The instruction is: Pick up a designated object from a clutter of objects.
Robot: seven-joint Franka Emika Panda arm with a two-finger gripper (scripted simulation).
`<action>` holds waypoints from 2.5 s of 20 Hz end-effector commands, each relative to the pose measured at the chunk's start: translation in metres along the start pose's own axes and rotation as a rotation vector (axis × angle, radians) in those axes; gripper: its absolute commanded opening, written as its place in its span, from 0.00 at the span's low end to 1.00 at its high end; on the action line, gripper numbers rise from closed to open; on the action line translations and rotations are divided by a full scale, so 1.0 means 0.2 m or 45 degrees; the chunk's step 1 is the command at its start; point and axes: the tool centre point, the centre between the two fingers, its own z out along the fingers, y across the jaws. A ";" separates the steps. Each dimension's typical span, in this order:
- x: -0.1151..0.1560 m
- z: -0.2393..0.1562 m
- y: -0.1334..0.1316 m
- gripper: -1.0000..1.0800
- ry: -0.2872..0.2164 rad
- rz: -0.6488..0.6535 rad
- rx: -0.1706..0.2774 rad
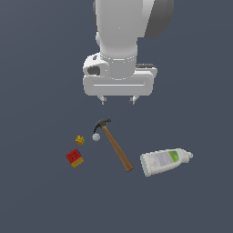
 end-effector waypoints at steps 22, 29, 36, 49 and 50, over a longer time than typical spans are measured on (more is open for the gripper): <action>0.04 0.15 -0.06 0.96 0.003 -0.096 0.030; 0.09 0.43 0.01 0.96 -0.003 -0.194 0.020; 0.09 0.84 0.12 0.96 -0.014 -0.338 0.007; 0.01 1.26 0.22 0.96 -0.026 -0.495 0.000; 0.01 1.27 0.22 0.96 -0.026 -0.499 0.000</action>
